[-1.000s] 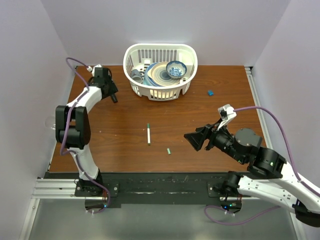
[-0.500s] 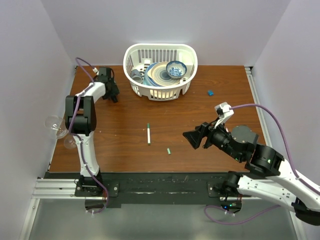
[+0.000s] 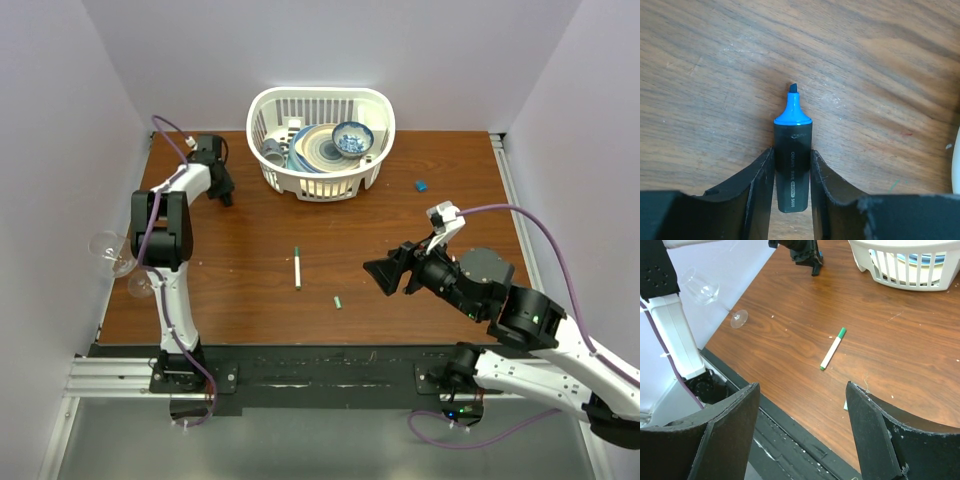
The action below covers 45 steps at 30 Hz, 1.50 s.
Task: Insert the pens into the pen caps
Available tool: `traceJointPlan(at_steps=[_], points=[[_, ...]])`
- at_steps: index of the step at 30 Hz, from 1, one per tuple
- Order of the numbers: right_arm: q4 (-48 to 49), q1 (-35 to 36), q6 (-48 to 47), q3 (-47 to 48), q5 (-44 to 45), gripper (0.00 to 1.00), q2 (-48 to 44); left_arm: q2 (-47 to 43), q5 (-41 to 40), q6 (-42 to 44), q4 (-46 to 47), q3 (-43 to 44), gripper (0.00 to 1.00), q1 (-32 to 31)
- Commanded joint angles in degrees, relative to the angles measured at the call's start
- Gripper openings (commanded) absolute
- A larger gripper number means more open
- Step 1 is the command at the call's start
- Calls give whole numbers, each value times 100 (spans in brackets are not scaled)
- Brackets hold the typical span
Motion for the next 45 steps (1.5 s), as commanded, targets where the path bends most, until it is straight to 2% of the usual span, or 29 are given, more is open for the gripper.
traceJointPlan(at_steps=[1, 2, 5, 11, 16, 19, 23, 28, 31, 33, 38, 45], points=[[299, 1, 100, 91, 44, 73, -123, -377, 325, 53, -231, -506, 19, 9], [326, 1, 170, 64, 53, 73, -150, -465, 369, 35, -222, -716, 11, 0], [291, 1, 441, 55, 115, 73, -89, -1001, 615, -35, -126, -1304, 1, -17], [457, 1, 952, -33, 509, 74, 245, -2565, 1072, -228, 235, -2815, 0, -166], [485, -34, 733, 528, 704, 75, 1237, -4083, 1529, -325, 578, -3968, 0, -412], [221, -376, 890, 1152, 380, 73, 2071, -4824, 1809, -334, 753, -4523, 0, -684], [668, -973, 1137, 1434, -639, 72, 2819, -5598, 2425, -431, 1183, -5120, 0, -1106], [1046, -1045, 1383, 1865, -1377, 72, 3689, -6363, 3013, -457, 1517, -5402, 0, -1379], [1266, -1045, 1549, 1918, -1537, 70, 4112, -6732, 3313, -431, 1632, -5490, 0, -1397], [1441, -1045, 1742, 1901, -1537, 69, 4340, -6951, 3393, -378, 1659, -5543, 0, -1406], [2031, -1036, 1849, 2057, -2370, 65, 4850, -7286, 3604, -255, 1861, -5824, 0, -1415], [2189, -1036, 2147, 2199, -2267, 58, 5211, -7454, 3683, -220, 1923, -5816, 0, -1415]])
